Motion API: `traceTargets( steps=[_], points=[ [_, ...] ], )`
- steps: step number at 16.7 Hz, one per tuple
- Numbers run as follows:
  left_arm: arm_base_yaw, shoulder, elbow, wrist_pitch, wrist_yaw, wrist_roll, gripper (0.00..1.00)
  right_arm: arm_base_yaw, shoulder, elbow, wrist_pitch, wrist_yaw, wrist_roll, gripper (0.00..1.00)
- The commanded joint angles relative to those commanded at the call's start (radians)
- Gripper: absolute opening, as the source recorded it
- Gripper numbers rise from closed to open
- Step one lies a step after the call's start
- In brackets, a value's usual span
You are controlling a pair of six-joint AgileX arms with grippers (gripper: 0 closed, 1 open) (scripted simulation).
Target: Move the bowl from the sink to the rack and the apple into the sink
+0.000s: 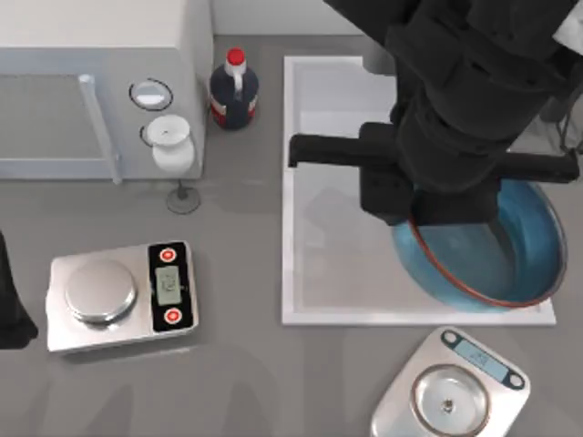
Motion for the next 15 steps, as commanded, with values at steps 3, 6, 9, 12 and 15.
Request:
traceTargets(
  steps=[3,6,9,12,15],
  points=[
    [0.0,0.0,0.0,0.0,0.0,0.0,1.0,-0.187,-0.054,-0.069,0.205,-0.078,-0.13,0.0],
    [0.0,0.0,0.0,0.0,0.0,0.0,1.0,-0.431,-0.114,-0.141,0.49,-0.157,-0.272,0.0],
    [0.0,0.0,0.0,0.0,0.0,0.0,1.0,-0.693,-0.179,-0.216,0.806,-0.235,-0.426,0.0],
    [0.0,0.0,0.0,0.0,0.0,0.0,1.0,-0.939,-0.252,-0.303,1.091,-0.321,-0.583,0.0],
    [0.0,0.0,0.0,0.0,0.0,0.0,1.0,-1.132,-0.328,-0.393,1.296,-0.407,-0.729,0.0]
  ],
)
